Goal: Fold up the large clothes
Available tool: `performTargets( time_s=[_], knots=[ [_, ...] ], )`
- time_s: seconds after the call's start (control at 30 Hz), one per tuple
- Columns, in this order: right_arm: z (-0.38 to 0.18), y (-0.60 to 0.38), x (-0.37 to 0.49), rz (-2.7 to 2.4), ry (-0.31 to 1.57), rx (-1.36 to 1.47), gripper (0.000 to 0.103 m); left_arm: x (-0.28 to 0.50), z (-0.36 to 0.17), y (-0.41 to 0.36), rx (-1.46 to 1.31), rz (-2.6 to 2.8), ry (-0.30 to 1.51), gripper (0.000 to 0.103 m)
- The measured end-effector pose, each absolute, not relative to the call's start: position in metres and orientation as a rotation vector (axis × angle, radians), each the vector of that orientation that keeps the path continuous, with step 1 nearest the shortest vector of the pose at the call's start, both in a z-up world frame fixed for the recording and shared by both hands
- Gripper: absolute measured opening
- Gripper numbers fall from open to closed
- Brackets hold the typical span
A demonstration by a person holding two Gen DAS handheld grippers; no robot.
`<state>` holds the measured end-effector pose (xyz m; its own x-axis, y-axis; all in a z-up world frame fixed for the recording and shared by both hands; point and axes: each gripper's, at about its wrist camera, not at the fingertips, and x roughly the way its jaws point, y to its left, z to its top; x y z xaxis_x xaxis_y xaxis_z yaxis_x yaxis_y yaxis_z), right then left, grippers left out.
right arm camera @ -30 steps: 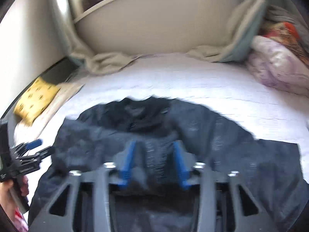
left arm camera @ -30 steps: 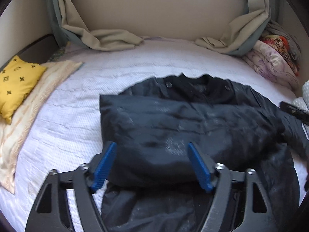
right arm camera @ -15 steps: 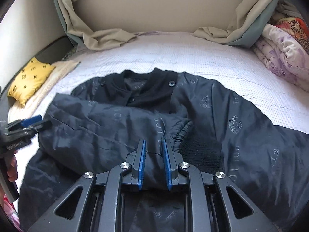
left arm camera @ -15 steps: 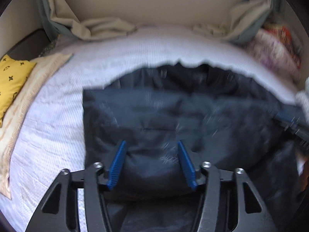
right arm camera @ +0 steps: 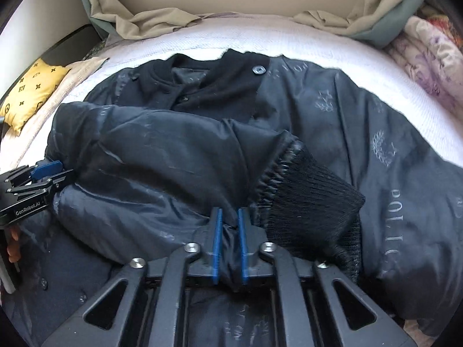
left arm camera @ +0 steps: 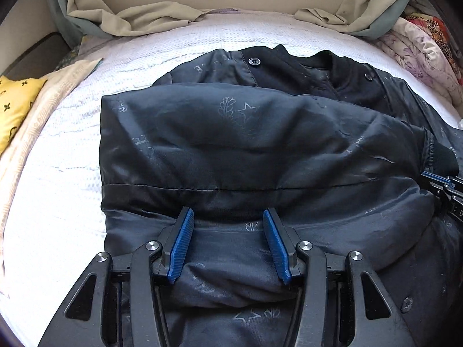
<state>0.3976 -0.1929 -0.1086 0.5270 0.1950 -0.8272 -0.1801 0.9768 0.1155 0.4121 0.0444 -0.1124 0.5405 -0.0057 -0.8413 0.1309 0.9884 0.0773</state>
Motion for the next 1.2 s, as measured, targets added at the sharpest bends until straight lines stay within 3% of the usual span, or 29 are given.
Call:
performTargets(
  time_s=[0.33,0.43,0.57,0.63,0.87,1.2],
  knots=[
    [-0.114,-0.207,0.4,0.26,0.989,0.117,0.0,0.411,-0.114,0.04,0.155,-0.057,0.964,0.056],
    [-0.089,-0.206,0.391,0.277,0.965,0.116,0.009,0.403,-0.102,0.03,0.246,-0.033,0.942,0.057],
    [-0.043,-0.204,0.368,0.275,0.838,0.062,0.026,0.389,-0.083,0.022,0.279,-0.034,0.902,0.078],
    [-0.037,-0.209,0.365,0.228,0.831,0.055,0.026,0.386,-0.078,0.022,0.264,-0.034,0.893,0.082],
    [-0.079,-0.233,0.384,0.189,0.968,0.142,0.026,0.397,-0.101,0.033,0.235,-0.024,0.952,0.082],
    [-0.116,-0.233,0.392,0.202,0.968,0.14,0.026,0.401,-0.116,0.038,0.171,-0.03,0.946,0.084]
  ],
)
